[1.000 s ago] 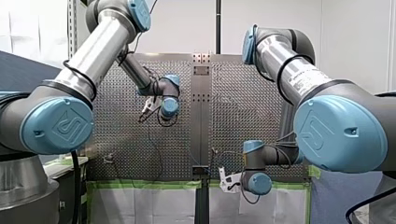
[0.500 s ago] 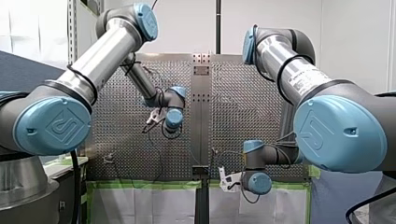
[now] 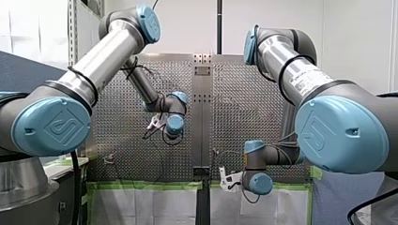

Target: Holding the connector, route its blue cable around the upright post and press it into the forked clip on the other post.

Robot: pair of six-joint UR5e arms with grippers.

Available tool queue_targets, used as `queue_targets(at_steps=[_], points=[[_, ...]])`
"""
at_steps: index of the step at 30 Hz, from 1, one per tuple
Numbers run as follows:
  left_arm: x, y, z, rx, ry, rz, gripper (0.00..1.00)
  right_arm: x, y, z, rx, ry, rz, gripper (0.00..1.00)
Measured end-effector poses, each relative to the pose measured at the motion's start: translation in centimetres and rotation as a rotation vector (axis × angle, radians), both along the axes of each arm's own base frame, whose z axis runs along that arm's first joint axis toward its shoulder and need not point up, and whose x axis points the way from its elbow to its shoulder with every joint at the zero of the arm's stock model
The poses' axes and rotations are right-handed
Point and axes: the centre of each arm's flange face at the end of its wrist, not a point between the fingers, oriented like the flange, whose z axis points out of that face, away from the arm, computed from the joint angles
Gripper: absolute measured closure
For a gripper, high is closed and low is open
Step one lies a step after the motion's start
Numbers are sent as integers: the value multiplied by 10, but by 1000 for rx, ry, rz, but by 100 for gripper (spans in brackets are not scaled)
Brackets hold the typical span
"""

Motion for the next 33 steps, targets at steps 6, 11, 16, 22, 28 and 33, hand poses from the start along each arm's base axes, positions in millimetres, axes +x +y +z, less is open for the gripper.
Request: queue_targets(at_steps=[6, 11, 16, 22, 28, 33], points=[[-4, -3, -33, 7, 45, -24, 2, 5, -7, 3, -7, -5, 7, 100], [-10, -12, -58, -25, 72, -62, 2, 8, -11, 4, -12, -9, 16, 100], [-16, -22, -64, -56, 80, -101, 2, 11, -15, 6, -20, -18, 27, 100], [-23, -34, -66, -79, 87, -134, 2, 14, -23, 9, -32, -26, 28, 100], [-35, -42, -86, -58, 117, -140, 2, 14, -31, 12, -42, -33, 22, 100], [-41, -49, -95, -69, 131, -159, 2, 13, -39, 14, -46, -34, 15, 100]])
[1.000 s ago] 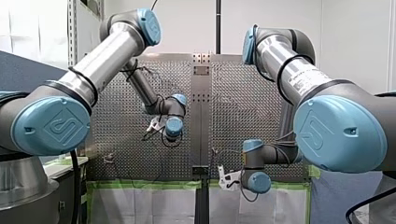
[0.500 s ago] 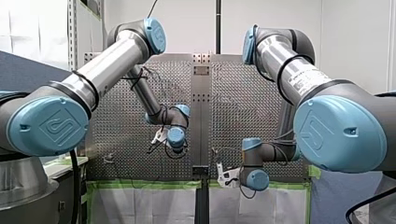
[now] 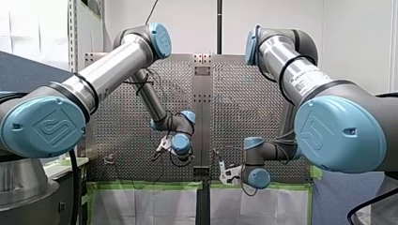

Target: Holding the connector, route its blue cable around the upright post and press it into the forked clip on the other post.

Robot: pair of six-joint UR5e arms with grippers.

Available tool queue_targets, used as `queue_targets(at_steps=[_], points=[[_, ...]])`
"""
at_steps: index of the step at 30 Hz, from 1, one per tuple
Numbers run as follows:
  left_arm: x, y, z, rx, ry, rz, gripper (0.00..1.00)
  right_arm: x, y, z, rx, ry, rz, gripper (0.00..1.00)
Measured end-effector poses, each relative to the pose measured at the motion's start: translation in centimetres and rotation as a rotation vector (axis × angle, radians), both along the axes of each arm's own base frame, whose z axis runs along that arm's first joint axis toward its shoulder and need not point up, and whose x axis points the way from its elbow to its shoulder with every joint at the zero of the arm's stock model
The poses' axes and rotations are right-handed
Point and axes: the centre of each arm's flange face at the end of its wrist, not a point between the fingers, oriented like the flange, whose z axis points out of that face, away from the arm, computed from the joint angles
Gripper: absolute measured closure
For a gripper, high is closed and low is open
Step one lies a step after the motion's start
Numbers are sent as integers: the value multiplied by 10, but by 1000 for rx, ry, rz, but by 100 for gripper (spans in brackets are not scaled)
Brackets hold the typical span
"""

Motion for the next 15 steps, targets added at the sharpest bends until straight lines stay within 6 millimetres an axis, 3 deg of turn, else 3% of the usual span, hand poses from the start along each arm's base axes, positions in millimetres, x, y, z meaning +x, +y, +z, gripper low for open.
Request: queue_targets(at_steps=[8, 15], points=[[-11, -5, -22, -6, 34, -12, 2, -1, -12, 3, -7, -4, -5, 100], [-15, -16, -27, -67, 34, -41, 2, 0, -24, 7, -12, -8, 1, 100]])
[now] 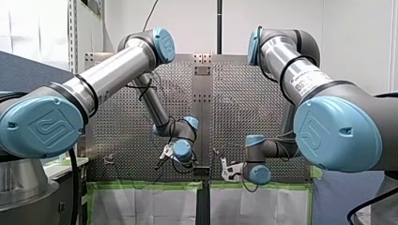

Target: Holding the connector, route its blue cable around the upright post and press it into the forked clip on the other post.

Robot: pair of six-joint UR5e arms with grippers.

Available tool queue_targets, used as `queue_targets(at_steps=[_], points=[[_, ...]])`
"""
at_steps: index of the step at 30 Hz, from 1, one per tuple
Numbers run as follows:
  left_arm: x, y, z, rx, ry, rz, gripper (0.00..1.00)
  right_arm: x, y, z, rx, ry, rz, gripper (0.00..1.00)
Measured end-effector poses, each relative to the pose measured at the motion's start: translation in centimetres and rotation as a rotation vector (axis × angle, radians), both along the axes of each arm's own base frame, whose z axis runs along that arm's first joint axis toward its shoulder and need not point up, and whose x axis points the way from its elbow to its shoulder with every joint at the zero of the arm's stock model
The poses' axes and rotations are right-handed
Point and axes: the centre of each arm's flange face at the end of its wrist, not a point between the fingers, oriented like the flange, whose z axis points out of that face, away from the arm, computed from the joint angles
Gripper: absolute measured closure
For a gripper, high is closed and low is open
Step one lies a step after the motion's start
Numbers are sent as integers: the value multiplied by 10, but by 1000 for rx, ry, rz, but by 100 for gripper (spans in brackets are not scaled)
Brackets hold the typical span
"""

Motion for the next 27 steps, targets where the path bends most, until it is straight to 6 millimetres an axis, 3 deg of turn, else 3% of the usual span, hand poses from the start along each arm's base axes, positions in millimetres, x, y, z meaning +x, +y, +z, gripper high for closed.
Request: queue_targets(at_steps=[12, 22, 27], points=[[1, -11, -2, -141, 5, -29, 2, 2, -4, 2, 2, 2, 9, 100], [6, -13, -34, -220, 35, 0, 2, 1, -4, 1, 10, 16, 11, 100], [12, -10, -37, -269, 9, 31, 2, 2, -5, 1, 12, 20, 11, 100]])
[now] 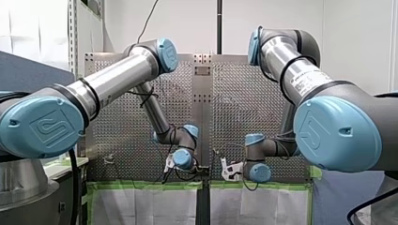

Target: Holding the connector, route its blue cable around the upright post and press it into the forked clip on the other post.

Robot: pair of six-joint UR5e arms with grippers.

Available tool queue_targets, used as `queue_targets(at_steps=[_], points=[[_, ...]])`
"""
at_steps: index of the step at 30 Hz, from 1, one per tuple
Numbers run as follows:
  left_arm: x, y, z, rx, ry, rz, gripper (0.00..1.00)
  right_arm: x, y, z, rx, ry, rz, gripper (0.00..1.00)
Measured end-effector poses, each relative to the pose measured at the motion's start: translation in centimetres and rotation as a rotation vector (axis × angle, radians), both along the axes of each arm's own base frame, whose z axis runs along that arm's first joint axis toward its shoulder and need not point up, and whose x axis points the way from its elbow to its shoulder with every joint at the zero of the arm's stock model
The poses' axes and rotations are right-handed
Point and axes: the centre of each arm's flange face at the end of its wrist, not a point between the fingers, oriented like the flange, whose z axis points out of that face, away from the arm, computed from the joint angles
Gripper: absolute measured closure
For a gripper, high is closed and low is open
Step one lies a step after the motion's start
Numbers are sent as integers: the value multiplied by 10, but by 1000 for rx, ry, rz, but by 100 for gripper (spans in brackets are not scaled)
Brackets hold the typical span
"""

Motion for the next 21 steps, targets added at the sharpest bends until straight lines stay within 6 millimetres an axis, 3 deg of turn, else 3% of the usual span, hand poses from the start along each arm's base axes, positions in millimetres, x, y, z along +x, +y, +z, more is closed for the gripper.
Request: queue_targets(at_steps=[7, 9, 10, 12, 13, 15, 16, 18, 21], points=[[10, 1, 3, -80, -45, 45, 2, 2, -3, 1, 8, 6, 0, 100], [12, 2, 4, -101, -58, 62, 17, 2, -4, 2, 10, 7, 0, 100], [13, 2, 4, -109, -63, 69, 17, 2, -5, 2, 12, 8, -1, 100], [16, 3, 5, -128, -75, 81, 39, 3, -6, 3, 15, 10, -1, 100], [17, 3, 6, -141, -81, 87, 39, 3, -7, 3, 16, 10, -1, 100], [19, 3, 7, -160, -89, 94, 64, 3, -7, 3, 19, 12, -1, 100], [19, 3, 7, -172, -93, 99, 64, 4, -8, 3, 21, 13, -2, 100], [20, 3, 7, -189, -95, 104, 83, 4, -8, 3, 24, 15, -2, 100], [20, 4, 7, -217, -91, 116, 89, 4, -9, 3, 30, 18, -4, 100]])
